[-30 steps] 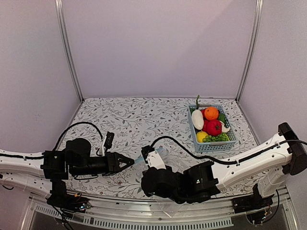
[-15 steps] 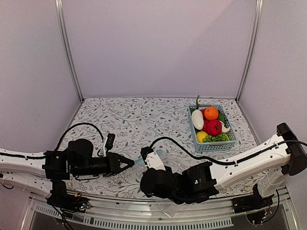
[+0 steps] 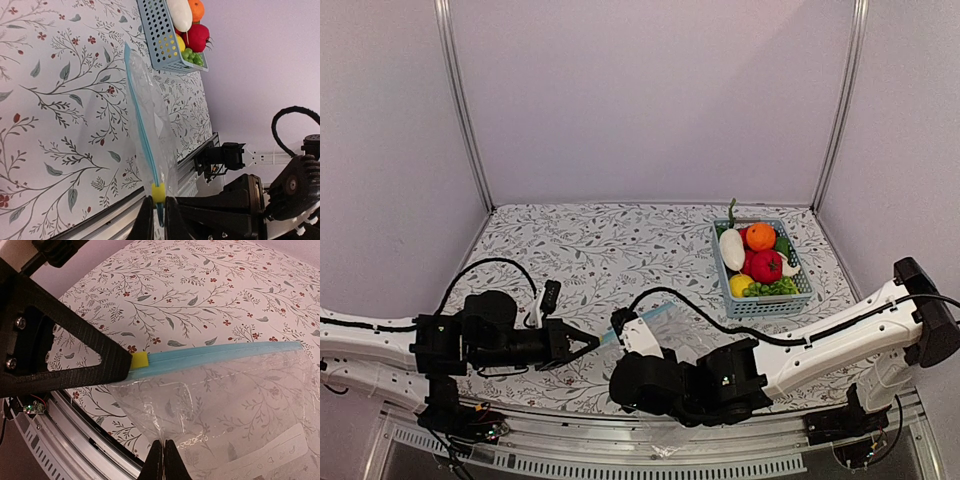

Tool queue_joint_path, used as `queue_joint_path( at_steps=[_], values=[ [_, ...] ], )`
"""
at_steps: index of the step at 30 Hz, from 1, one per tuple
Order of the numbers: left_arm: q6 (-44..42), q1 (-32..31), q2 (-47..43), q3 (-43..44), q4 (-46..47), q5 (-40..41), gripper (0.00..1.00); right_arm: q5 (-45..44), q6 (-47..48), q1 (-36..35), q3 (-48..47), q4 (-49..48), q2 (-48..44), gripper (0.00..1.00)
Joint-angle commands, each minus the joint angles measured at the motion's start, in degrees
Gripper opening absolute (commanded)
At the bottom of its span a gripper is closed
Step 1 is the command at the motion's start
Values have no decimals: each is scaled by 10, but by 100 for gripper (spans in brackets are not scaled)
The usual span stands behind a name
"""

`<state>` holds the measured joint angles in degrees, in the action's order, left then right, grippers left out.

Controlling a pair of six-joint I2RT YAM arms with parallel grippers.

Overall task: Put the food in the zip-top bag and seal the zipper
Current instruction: Pass from the right arm to the left

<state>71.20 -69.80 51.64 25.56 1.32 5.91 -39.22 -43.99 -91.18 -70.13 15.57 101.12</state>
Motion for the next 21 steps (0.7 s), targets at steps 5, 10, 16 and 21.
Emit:
queue_joint_path(
  at_steps=[5,10,16,21],
  values=[
    [-52,-6,-28,40,-105,5,0,-20,4,0,-1,42,-41,34],
    [-121,20,-44,93,-203,-34,0,-14,38,0,26,76,-116,56],
    [-219,72,3,169,-281,-160,0,84,96,43,45,117,-203,72],
    [-313,95,50,225,-314,-224,0,238,158,127,57,116,-249,76]
  ],
)
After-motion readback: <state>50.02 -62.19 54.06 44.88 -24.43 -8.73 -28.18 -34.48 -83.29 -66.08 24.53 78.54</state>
